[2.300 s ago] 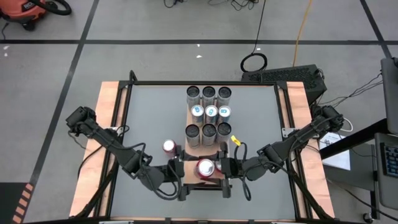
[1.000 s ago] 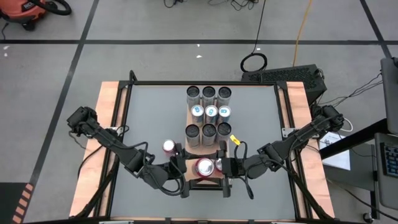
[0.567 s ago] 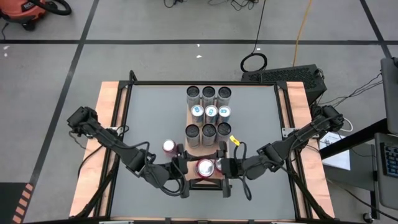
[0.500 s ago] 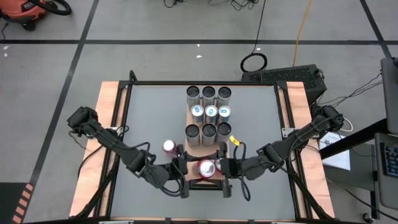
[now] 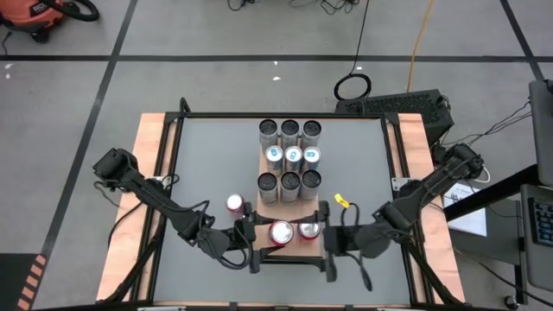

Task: Place canned beverage on shelf
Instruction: Put the right red soda can on the shelf aligned with the other red soda can

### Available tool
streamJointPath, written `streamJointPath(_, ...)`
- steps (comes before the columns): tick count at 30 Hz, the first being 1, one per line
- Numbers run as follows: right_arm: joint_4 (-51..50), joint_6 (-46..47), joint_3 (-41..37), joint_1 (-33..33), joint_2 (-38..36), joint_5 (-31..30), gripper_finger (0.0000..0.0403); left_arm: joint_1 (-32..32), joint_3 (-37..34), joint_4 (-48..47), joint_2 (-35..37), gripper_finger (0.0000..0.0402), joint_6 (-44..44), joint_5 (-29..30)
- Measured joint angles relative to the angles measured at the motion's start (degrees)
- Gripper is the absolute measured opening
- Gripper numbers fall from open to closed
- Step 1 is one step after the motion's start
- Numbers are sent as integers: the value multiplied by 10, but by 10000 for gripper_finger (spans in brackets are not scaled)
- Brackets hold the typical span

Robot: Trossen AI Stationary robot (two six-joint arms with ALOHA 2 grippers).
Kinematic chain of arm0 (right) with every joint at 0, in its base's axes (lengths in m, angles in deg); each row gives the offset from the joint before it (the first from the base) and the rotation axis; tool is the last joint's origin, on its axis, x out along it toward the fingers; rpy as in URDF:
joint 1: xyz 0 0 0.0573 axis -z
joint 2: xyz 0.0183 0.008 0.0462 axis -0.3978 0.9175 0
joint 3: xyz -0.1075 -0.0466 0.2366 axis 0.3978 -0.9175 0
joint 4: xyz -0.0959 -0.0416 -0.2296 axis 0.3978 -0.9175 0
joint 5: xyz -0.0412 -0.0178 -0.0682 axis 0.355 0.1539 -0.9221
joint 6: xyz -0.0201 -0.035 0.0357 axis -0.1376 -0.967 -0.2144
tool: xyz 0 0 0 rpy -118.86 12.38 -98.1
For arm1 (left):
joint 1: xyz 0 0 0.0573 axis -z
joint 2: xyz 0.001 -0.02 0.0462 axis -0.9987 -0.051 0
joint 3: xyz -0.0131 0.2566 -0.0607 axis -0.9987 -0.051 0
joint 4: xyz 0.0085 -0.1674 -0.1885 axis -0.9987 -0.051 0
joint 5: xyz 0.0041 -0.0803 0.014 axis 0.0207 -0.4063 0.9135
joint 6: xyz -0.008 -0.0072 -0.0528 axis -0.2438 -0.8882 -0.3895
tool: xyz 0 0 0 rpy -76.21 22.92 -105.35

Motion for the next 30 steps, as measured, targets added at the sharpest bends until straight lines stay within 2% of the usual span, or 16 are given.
streamJointPath(5, -27, -13, 0, -38, -27, -43, 343, -2, -39, 63, 0, 297, 8, 16)
streamJointPath(13, -53, -10, 0, -110, -55, -48, 343, -15, -80, 134, 1, 297, 7, 0)
streamJointPath(18, -84, -8, 0, -155, -55, -111, 343, -23, -80, 157, -13, 297, -6, -32)
streamJointPath(23, -95, 0, -1, -196, -55, -180, 343, -31, -79, 166, -37, 297, -8, -29)
streamJointPath(30, -95, 2, -1, -227, -55, -210, 343, -34, -79, 192, -42, 297, -8, -31)
